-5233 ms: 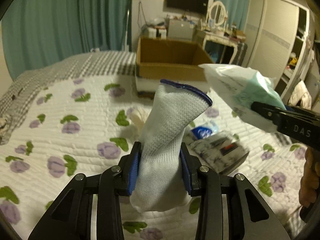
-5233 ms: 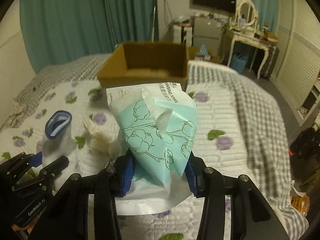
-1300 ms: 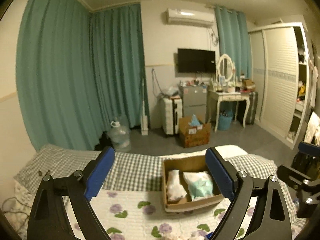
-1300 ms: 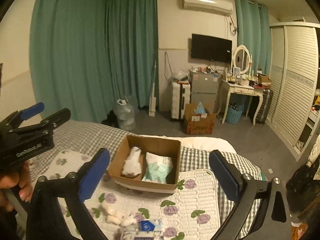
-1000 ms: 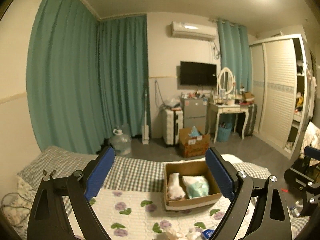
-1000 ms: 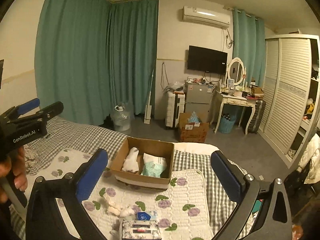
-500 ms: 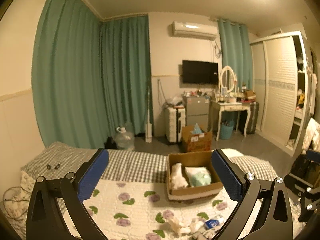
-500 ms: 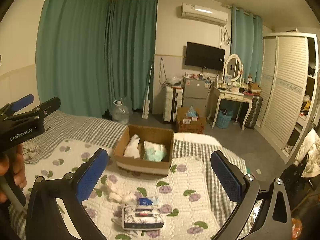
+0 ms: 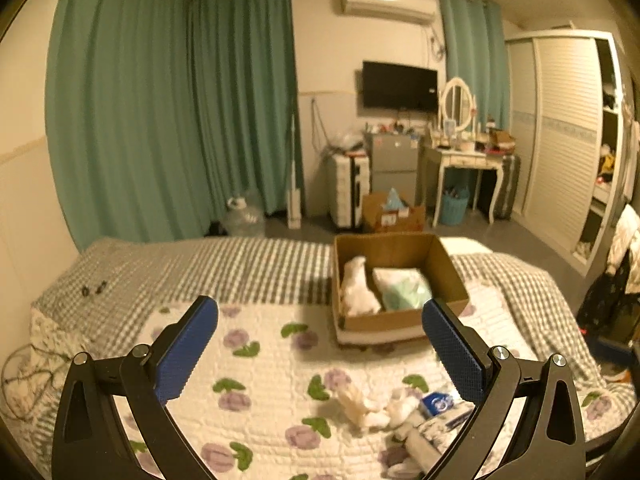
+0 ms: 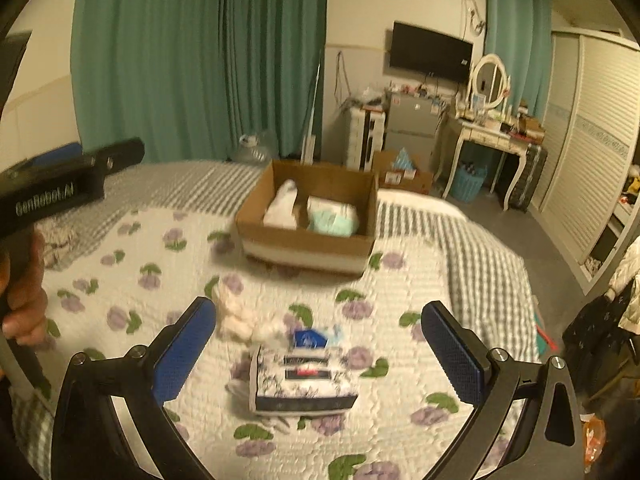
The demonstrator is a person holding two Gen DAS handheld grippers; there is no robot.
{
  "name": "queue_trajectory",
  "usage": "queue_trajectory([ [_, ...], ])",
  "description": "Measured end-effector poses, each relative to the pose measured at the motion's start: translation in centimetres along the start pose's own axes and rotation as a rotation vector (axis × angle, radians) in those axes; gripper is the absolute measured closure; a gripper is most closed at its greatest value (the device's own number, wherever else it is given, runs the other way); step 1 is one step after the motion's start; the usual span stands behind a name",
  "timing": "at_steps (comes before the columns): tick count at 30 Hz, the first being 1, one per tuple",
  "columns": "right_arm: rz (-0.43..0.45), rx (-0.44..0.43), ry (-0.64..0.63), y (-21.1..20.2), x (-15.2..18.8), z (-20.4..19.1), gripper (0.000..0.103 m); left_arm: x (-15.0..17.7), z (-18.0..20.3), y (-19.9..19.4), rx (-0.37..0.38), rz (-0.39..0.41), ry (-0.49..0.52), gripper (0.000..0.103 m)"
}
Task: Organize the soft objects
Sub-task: 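Grasp the cream lace fabric with the left tool while the right tool grasps the floral tissue pack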
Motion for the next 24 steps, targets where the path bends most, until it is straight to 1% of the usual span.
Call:
queue_trajectory([
  [8, -0.144, -0.032, 0.012, 6.4, 4.6, -1.0, 0.0, 5.0, 0.2, 4.5, -0.001, -0.127, 0.034, 0.0],
  [10, -0.172, -0.045, 0.018, 7.9, 5.5, -1.3, 0.0, 6.1, 0.3, 5.7, 0.001, -0.157, 0.044, 0.002],
  [11, -0.184, -0.049, 0.016, 8.6, 5.9, -1.4, 0.0, 6.9, 0.6, 6.2, 0.006, -0.179, 0.049, 0.006],
  [15, -0.243, -0.023, -0.032, 11.7, 7.6, -1.8, 0.0, 9.5, 1.3, 8.5, 0.038, -0.26, 0.056, 0.007],
  [17, -0.277, 0.002, -0.057, 13.3, 8.9, -1.5, 0.0, 10.7, 1.9, 9.7, 0.038, -0.293, 0.084, 0.007],
  [19, -0.323, -0.007, -0.047, 14.7, 10.4, -1.1, 0.0, 12.1, 2.7, 10.8, 0.036, -0.322, 0.122, 0.009],
  [21, -0.372, -0.027, -0.022, 15.9, 11.9, -0.4, 0.0, 13.4, 3.3, 11.9, 0.044, -0.355, 0.139, 0.009],
  [24, -0.387, -0.058, 0.027, 16.4, 12.6, 0.7, 0.002, 15.8, 4.7, 13.9, 0.07, -0.44, 0.126, 0.009],
])
Point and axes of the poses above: each gripper's, at about its wrist camera, not at the fingertips, and y roughly the way its jaws point, z to its right, x to its underside, the point moved 8 cm from there along y, roughly the way its jaws point, and after that the axes turned 11 degrees about -x, right-handed, at the moved point
